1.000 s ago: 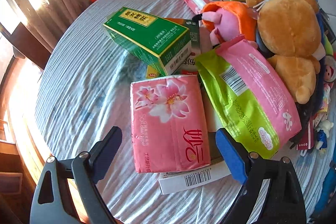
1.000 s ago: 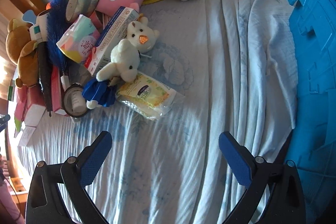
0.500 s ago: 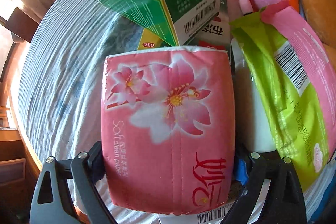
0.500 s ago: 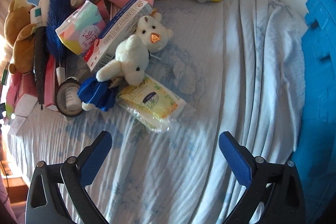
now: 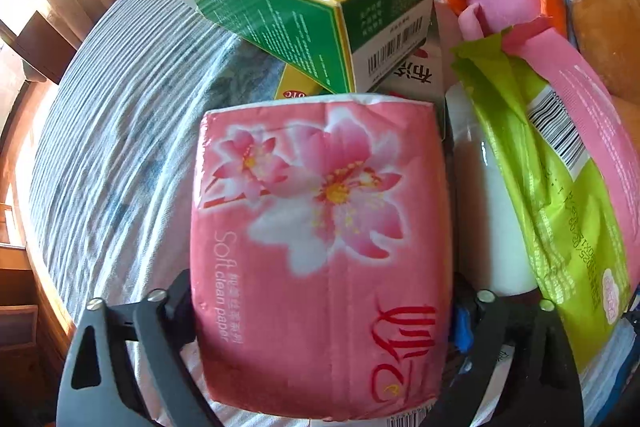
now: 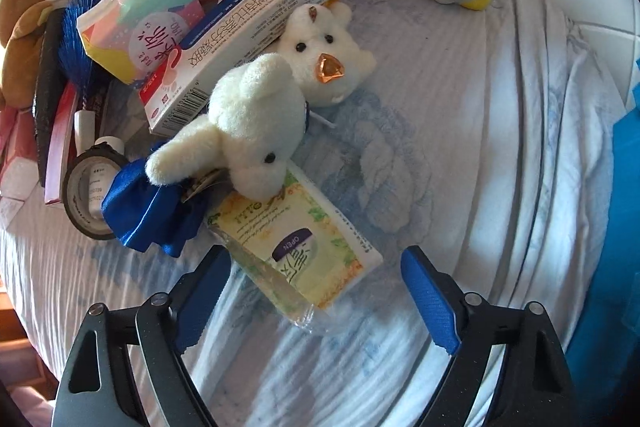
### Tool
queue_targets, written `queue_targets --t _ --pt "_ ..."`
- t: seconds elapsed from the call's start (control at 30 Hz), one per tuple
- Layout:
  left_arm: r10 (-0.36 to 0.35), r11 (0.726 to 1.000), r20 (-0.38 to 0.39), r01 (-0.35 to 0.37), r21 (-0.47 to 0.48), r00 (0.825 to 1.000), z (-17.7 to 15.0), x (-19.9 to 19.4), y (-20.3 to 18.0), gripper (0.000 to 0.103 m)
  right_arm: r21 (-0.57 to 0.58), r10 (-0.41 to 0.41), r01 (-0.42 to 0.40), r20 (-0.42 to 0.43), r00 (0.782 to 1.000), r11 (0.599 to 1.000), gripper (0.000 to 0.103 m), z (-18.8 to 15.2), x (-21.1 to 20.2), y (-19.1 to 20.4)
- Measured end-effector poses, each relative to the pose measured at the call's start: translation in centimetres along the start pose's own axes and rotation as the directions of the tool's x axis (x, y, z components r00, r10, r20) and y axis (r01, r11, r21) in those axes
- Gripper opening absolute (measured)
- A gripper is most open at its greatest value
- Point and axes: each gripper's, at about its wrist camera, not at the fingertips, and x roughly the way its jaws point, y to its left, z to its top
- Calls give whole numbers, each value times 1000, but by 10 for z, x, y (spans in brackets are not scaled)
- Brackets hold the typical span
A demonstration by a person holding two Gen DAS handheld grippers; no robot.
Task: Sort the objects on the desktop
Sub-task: 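Grasp another pink tissue pack with the left tool while the right tool grasps the wrapped soap, then carry the tissue pack and wrapped soap over the blue crate with both tools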
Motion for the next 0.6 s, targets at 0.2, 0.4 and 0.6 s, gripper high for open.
queue_targets --t 0.2,0.4,0.6 --pt "62 998 104 -60 -22 993 -11 -39 3 86 -30 1 -1 0 1000 1000 38 -9 -2 10" --pt "63 995 267 -82 58 962 -53 -107 -26 86 16 32 -32 21 999 999 28 -34 -13 10" --pt "-43 981 355 -28 194 934 -87 -146 -70 86 43 25 -29 102 994 999 26 -67 -49 14"
